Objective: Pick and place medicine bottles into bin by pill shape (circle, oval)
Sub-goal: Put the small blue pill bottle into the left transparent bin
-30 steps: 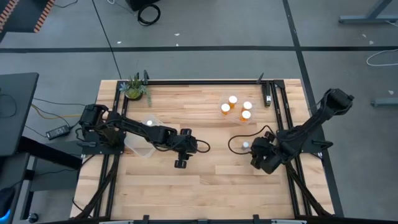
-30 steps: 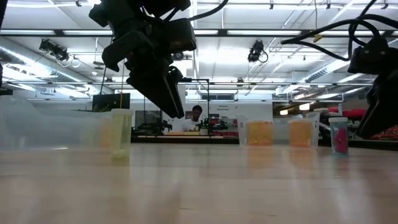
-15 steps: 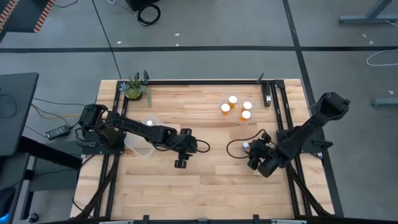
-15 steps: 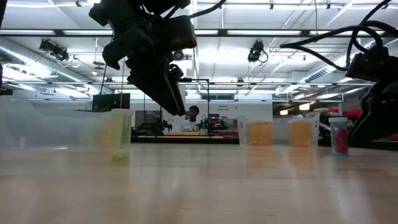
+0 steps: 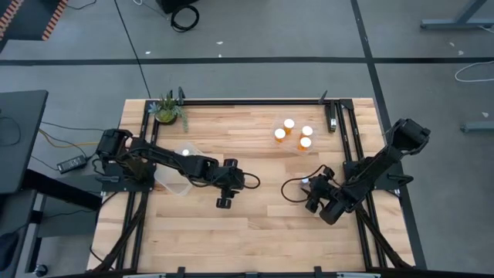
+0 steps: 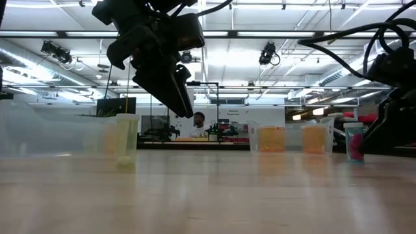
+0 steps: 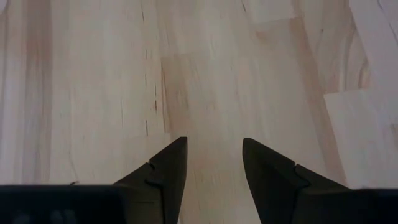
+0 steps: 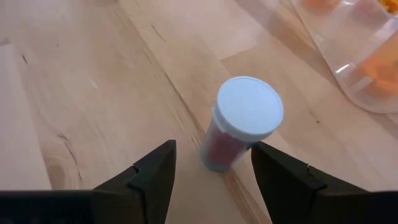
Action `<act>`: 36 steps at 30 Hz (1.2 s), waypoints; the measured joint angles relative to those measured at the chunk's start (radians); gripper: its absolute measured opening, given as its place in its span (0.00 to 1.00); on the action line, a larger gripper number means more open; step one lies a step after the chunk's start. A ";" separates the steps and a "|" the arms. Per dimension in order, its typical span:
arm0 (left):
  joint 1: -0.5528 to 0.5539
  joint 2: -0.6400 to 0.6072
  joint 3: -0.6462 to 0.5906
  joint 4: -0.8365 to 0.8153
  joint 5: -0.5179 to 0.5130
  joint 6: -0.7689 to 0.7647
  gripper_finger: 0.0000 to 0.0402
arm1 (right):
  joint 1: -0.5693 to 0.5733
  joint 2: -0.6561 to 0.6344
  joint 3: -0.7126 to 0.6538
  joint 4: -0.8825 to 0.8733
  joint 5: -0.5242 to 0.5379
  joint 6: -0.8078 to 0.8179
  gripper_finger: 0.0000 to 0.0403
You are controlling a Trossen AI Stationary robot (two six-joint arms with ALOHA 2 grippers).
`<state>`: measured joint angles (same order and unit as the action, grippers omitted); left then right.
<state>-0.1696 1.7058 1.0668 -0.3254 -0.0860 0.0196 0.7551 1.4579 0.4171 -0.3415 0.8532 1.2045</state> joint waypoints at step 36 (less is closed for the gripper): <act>0.004 0.000 0.000 0.342 0.000 0.097 0.51 | -0.141 0.013 0.198 0.272 -0.098 -0.614 0.28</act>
<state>-0.1659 1.7063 1.0668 0.0167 -0.0864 0.1168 0.6145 1.4712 0.6154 -0.0695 0.7556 0.5901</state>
